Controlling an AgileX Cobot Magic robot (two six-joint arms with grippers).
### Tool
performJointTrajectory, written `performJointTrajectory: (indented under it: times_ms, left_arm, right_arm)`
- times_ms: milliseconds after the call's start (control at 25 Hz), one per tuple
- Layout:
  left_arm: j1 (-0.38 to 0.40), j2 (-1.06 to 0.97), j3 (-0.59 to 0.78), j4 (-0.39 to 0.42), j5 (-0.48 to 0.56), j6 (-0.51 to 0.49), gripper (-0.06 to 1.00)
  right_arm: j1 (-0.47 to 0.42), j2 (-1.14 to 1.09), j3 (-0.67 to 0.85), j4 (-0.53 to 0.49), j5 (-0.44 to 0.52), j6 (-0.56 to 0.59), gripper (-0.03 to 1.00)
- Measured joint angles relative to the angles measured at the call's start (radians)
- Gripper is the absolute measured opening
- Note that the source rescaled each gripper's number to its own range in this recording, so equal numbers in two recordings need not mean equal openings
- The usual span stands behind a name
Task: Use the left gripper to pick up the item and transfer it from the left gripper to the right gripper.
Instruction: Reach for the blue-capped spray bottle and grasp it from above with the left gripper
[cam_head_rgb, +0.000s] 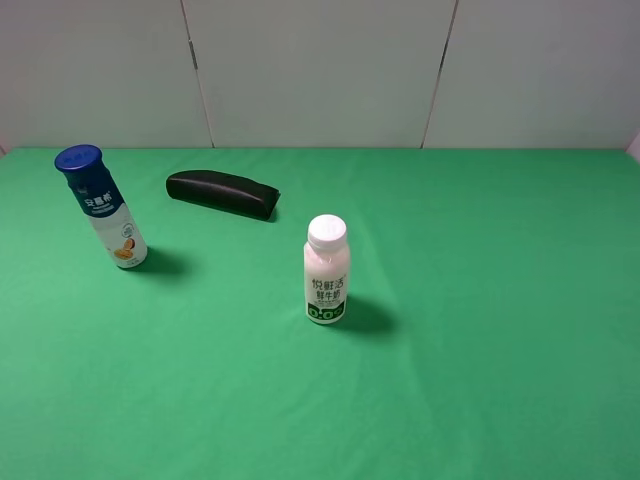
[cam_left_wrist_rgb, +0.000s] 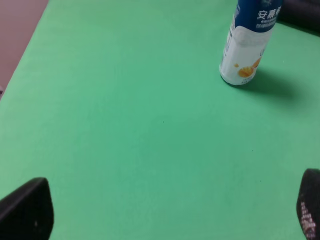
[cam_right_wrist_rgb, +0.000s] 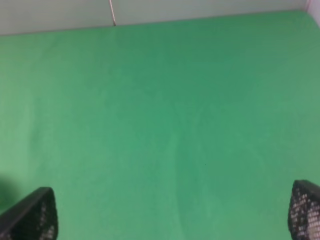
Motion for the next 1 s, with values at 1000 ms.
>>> performJointTrajectory:
  times_ms: [1000]
  left_arm:
    - [0.000, 0.000, 0.000, 0.000, 0.000, 0.001, 0.96]
  right_arm:
    - [0.000, 0.000, 0.000, 0.001, 0.000, 0.000, 1.00]
